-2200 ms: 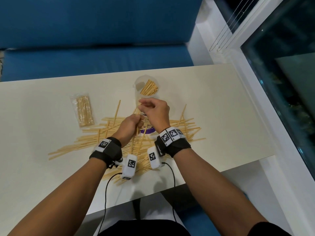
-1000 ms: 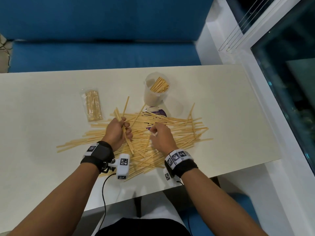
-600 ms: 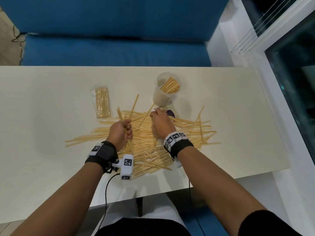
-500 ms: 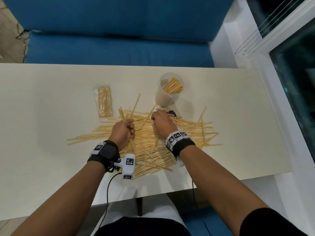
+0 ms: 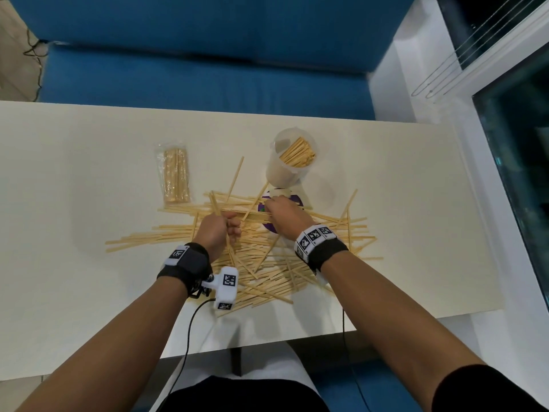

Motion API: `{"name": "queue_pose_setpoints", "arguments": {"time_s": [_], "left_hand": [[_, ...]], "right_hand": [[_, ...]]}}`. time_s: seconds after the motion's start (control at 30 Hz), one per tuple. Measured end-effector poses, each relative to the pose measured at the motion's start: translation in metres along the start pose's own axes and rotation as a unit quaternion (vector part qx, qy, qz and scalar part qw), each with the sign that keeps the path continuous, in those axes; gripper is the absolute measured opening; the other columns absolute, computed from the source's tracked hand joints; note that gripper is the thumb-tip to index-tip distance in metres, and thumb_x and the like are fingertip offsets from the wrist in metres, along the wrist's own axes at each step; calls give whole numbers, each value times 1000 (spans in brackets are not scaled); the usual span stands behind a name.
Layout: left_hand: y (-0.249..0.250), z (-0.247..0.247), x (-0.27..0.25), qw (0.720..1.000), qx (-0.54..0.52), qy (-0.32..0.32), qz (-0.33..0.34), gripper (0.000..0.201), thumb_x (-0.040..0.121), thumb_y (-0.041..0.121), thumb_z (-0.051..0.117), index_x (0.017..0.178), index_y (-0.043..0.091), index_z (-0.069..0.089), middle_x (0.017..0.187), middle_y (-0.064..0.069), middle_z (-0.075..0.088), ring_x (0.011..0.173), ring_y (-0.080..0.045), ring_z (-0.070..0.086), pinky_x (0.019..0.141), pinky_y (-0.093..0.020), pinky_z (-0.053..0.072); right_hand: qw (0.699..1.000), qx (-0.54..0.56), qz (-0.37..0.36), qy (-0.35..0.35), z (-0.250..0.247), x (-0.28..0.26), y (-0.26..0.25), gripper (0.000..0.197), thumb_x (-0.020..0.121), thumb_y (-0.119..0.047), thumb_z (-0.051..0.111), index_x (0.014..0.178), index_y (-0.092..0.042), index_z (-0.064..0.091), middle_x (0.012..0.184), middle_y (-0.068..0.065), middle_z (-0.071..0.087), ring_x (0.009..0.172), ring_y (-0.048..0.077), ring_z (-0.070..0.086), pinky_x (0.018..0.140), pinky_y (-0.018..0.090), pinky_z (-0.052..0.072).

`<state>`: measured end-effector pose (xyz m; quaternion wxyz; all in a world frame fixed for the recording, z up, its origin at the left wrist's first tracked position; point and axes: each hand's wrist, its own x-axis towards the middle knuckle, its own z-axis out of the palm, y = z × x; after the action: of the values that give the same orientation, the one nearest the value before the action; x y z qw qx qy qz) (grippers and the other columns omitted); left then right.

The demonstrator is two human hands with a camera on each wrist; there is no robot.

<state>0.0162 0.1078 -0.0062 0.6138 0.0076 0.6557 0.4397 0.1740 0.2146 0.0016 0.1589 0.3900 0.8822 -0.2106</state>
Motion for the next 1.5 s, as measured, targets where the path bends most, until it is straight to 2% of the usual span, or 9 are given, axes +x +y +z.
{"name": "queue_pose_setpoints", "arguments": {"time_s": [0.27,0.43,0.63,0.83,0.97,1.03,1.13,1.33,1.5], "left_hand": [[-5,12,-5,999,-43,4,-19,24,100,5,32,105,8,55,63,2,37,53,-14,33,51,-30,25],[-11,24,-10,992,-119,33,-21,16,98,26,44,83,20,41,61,5,27,48,-13,27,46,-28,23],[-26,45,-19,986,-166,18,-21,30,91,45,60,97,18,47,65,3,38,54,-14,36,51,-31,26],[-32,74,-25,990,-118,-74,30,43,91,51,68,108,12,64,67,1,53,52,-12,35,50,-30,26],[-34,88,-21,996,-79,41,25,49,103,42,54,115,-5,60,60,-8,55,51,-19,43,49,-31,32],[-31,89,-22,993,-70,91,27,56,106,40,47,134,-9,49,86,-21,68,69,-26,59,57,-34,46],[-30,87,-14,987,-112,118,7,55,108,36,42,144,-5,41,146,-28,49,131,-41,53,103,-52,47],[-21,80,-11,964,-246,104,8,37,108,20,43,132,-7,44,107,-16,67,94,-30,70,83,-38,60],[-15,78,-7,951,-286,117,20,17,108,13,40,121,3,45,57,-4,57,66,-24,65,79,-42,54]], "right_hand": [[998,46,47,-23,-16,-26,26,30,97,2,57,76,-19,56,83,3,57,76,25,60,63,31,50],[983,122,130,-36,-22,-46,49,28,100,-9,62,126,-10,72,116,13,64,84,23,64,80,27,52],[957,245,156,-14,-32,-71,62,38,98,-14,70,135,-7,67,137,11,66,122,26,62,102,27,45],[947,299,115,-22,-22,-61,32,9,92,-15,76,99,-17,81,85,-2,62,84,15,56,76,24,39],[943,321,89,-4,-12,-55,4,13,95,-8,70,96,-13,82,73,-2,69,72,6,55,69,23,44],[937,337,92,4,-7,-53,-5,26,96,-8,70,121,-6,76,111,10,78,104,15,68,95,29,52],[919,383,96,27,-1,-52,-11,33,94,-10,74,126,-7,73,131,1,72,125,12,64,112,31,46],[906,419,60,10,0,-54,-8,44,89,4,73,132,-7,70,135,-3,69,126,7,61,111,28,46],[901,428,69,12,-5,-56,9,41,91,2,73,131,-9,71,115,0,73,89,-3,63,80,9,46]]}}
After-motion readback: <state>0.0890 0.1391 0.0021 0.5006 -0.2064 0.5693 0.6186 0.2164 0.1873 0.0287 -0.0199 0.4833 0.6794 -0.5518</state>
